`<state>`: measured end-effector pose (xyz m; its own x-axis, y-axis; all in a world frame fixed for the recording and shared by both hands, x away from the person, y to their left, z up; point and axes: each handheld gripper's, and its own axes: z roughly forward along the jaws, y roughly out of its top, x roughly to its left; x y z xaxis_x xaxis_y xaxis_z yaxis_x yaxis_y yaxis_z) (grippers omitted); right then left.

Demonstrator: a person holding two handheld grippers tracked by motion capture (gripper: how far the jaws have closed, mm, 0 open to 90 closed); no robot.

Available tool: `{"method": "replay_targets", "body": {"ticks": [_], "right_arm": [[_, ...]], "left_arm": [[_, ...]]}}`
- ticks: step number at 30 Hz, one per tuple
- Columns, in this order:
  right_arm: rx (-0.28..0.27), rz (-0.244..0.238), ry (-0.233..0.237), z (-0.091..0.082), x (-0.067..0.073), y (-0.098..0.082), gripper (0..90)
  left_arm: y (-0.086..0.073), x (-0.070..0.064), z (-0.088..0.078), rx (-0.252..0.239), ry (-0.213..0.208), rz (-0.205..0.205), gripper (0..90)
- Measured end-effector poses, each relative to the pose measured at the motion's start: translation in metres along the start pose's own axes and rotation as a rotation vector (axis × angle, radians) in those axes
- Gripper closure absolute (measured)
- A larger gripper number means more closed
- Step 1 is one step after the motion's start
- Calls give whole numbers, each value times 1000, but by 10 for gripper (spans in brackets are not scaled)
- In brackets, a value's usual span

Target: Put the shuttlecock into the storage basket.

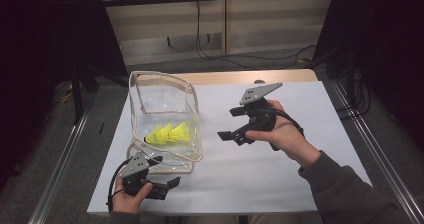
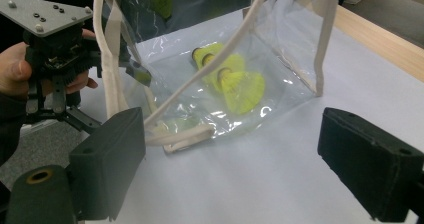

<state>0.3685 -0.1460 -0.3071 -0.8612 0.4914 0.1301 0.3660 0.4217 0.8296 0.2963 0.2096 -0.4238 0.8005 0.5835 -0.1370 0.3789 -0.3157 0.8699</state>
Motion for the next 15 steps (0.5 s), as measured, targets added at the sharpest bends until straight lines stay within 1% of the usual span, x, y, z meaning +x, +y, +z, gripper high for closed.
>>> {"method": "replay_targets", "body": {"ticks": [7, 9, 15], "right_arm": [[-20, 23, -29, -14, -11, -16, 104], [-22, 27, -26, -15, -13, -20, 104], [-20, 49, -43, -18, -19, -37, 101]], "left_arm": [[0, 0, 0, -2, 2, 1, 41], [1, 0, 0, 1, 3, 3, 41], [0, 0, 0, -3, 3, 0, 41]]}}
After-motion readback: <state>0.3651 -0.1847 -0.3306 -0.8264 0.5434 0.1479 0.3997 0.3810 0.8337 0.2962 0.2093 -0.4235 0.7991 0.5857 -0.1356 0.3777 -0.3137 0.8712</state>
